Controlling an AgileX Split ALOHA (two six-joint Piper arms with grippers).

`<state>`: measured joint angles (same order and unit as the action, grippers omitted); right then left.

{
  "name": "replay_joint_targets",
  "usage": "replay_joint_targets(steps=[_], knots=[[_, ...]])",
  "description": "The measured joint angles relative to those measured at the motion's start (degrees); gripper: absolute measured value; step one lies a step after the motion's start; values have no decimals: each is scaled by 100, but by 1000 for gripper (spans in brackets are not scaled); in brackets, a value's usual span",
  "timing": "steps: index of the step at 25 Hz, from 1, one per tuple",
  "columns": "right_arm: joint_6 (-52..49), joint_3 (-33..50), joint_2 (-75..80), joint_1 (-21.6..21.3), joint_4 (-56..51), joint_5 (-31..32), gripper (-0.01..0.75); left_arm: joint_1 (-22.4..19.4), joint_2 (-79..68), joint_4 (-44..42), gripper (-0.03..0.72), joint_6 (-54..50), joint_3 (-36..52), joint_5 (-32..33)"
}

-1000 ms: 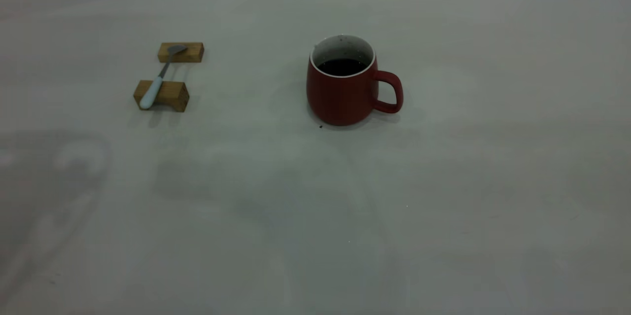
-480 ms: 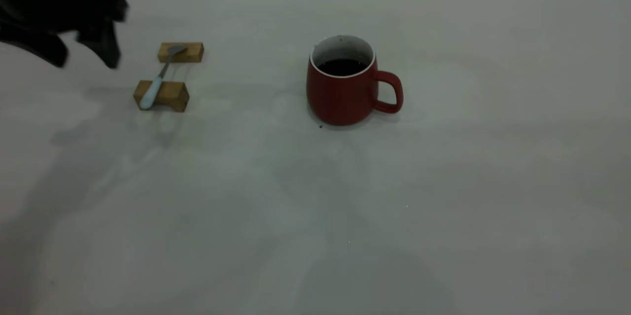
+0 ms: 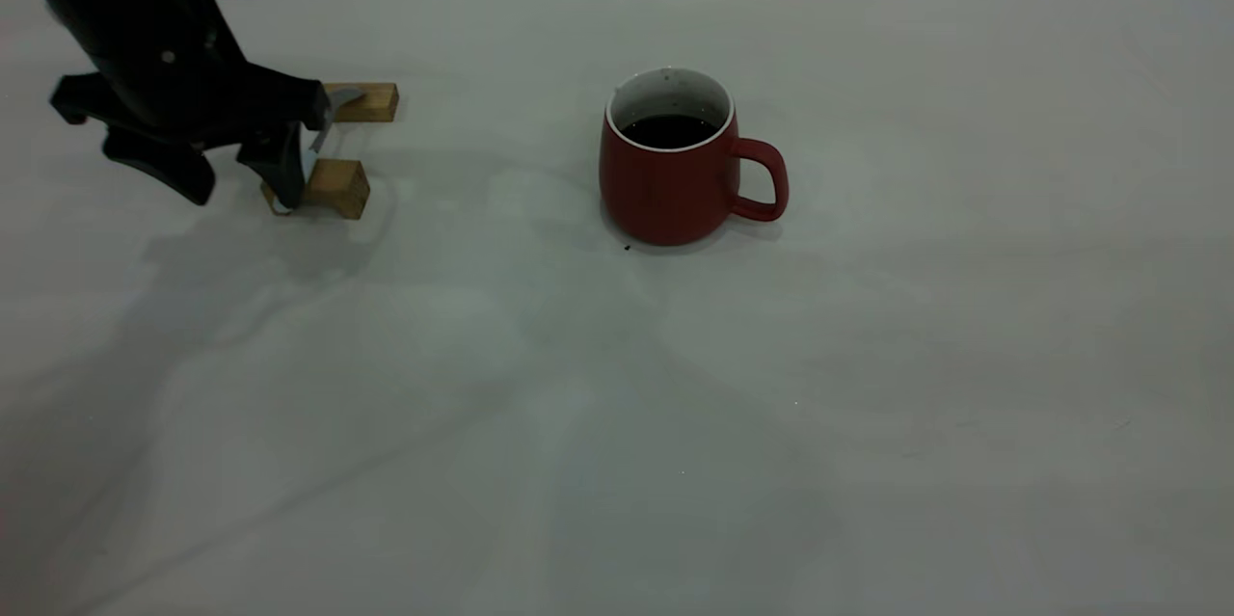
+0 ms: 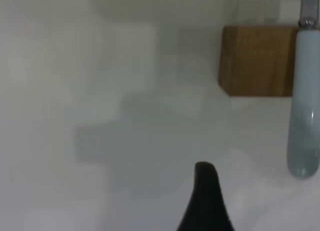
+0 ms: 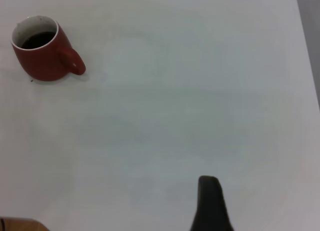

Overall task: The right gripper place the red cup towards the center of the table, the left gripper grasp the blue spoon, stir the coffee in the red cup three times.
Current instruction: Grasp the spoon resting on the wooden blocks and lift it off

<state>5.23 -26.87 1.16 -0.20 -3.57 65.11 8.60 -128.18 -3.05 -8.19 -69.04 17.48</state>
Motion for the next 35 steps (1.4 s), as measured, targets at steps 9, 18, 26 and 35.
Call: replay_joint_targets(steps=[9,18,26,35], knots=[[0,0,0,0,0,0,591,53,-420,600,572,596,-325,-79],[0,0,0,0,0,0,591,59,-455,645,321,645,-333,-182],[0,0,0,0,0,0,591,59,-419,660,173,470,-482,94],[0,0,0,0,0,0,591,59,423,2292,173,-1491,-1585,2625]])
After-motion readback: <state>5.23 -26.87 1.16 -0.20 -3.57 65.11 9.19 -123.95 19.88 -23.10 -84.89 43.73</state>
